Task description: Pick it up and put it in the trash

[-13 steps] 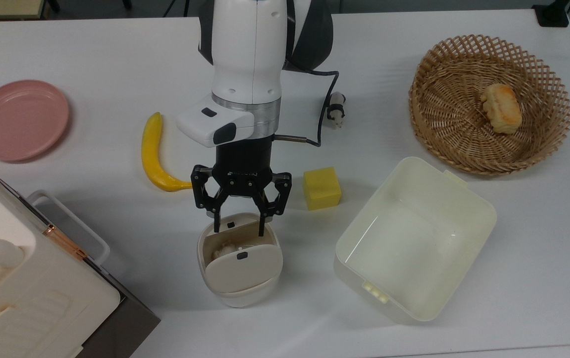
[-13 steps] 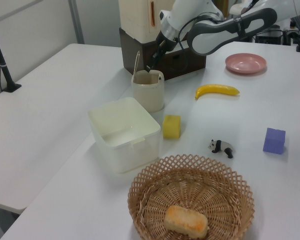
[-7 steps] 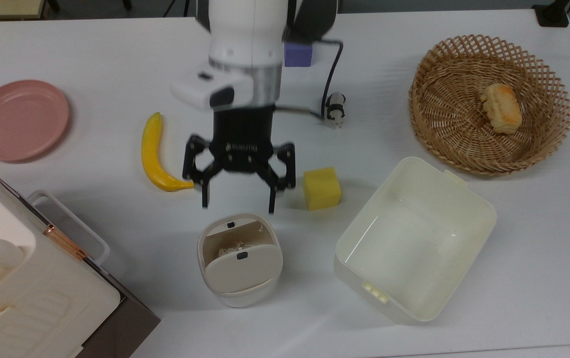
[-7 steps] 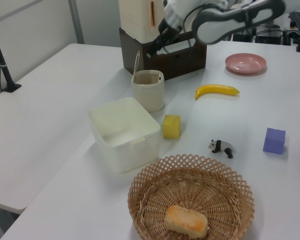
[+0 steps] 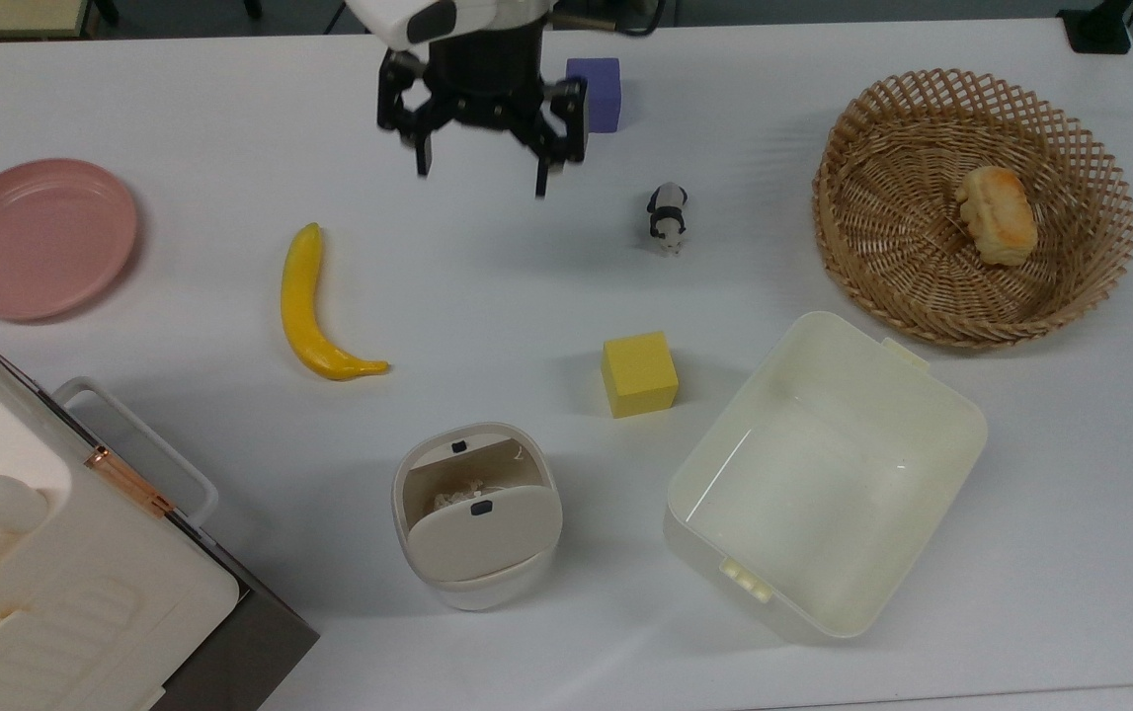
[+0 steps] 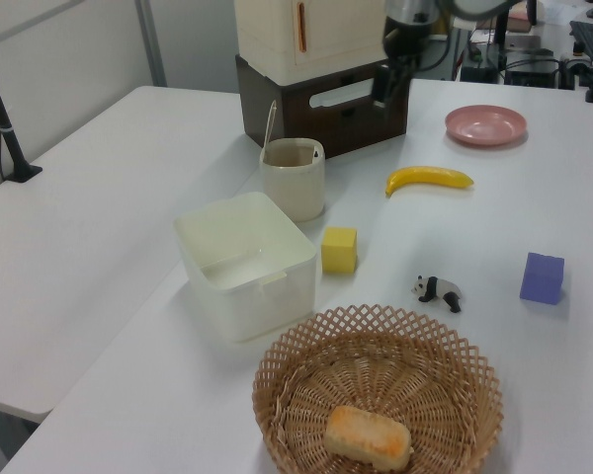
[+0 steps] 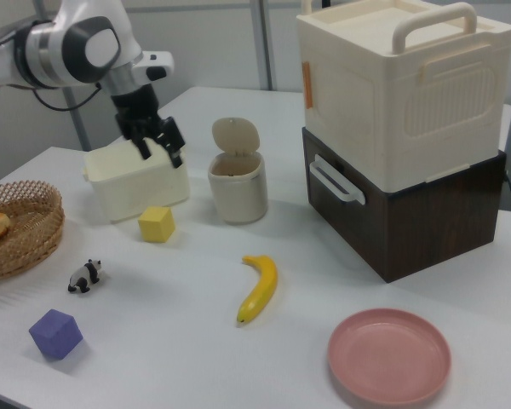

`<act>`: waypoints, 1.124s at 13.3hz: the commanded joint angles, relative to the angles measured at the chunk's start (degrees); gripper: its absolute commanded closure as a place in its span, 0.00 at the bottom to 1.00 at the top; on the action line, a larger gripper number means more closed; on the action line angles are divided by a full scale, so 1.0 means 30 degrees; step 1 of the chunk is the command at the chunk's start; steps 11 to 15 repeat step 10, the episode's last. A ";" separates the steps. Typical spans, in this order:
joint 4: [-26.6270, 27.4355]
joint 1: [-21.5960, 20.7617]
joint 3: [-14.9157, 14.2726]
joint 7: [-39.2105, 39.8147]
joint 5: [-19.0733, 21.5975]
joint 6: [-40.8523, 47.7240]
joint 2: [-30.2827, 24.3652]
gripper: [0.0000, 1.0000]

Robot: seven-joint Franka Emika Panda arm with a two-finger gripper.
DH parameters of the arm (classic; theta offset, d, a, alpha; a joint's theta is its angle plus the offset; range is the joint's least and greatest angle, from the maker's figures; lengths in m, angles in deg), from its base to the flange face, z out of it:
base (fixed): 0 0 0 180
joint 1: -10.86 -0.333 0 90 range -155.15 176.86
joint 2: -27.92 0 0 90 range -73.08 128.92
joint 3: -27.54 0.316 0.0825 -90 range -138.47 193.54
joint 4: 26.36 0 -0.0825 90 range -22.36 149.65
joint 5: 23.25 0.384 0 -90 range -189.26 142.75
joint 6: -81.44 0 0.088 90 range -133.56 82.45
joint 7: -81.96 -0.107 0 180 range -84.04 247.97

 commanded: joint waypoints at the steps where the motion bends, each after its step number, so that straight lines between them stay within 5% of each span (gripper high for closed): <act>1: 0.0938 0.0078 -0.0055 0.2510 0.1168 0.3953 -0.1609 0.00; 15: 0.0908 0.0723 -0.0084 0.2633 0.1289 0.4024 -0.1730 0.00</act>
